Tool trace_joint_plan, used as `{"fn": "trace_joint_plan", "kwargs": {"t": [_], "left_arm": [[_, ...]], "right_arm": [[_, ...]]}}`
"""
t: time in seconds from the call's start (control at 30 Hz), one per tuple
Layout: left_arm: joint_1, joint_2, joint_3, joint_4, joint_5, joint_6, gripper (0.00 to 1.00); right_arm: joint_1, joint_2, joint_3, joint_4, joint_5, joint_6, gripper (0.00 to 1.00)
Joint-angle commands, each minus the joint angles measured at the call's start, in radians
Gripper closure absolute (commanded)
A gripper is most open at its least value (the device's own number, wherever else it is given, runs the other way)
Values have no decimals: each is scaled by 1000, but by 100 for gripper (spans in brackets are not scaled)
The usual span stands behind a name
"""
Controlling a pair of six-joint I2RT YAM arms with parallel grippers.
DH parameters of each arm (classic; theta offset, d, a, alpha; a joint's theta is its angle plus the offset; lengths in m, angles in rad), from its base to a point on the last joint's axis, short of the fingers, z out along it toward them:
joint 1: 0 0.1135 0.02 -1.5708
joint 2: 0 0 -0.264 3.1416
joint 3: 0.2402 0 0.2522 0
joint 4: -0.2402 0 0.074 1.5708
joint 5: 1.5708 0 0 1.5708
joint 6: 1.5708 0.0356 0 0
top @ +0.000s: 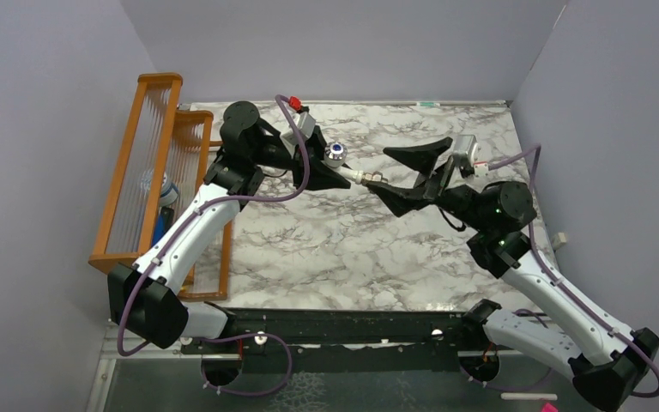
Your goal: Install the water faucets
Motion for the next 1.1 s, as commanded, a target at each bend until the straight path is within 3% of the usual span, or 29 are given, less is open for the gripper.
{"fn": "trace_joint_plan", "kwargs": {"t": [0.0, 0.2, 0.37, 0.63, 1.07], "left_arm": [[-2, -24, 31, 49, 1, 9, 100], [-2, -23, 36, 52, 1, 2, 100], [-2, -27, 33, 53, 2, -3, 100], [-2, -28, 34, 53, 3, -3, 100], [-2, -26, 33, 55, 10, -3, 100]], "right_arm": [[0, -32, 43, 16, -191, -352, 21], [0, -51, -4, -87, -356, -806, 16], [2, -41, -31, -130, -379, -1023, 19], [10, -22, -42, -182, -310, -1176, 24], [28, -6, -66, -152, -236, -1227, 42]]}}
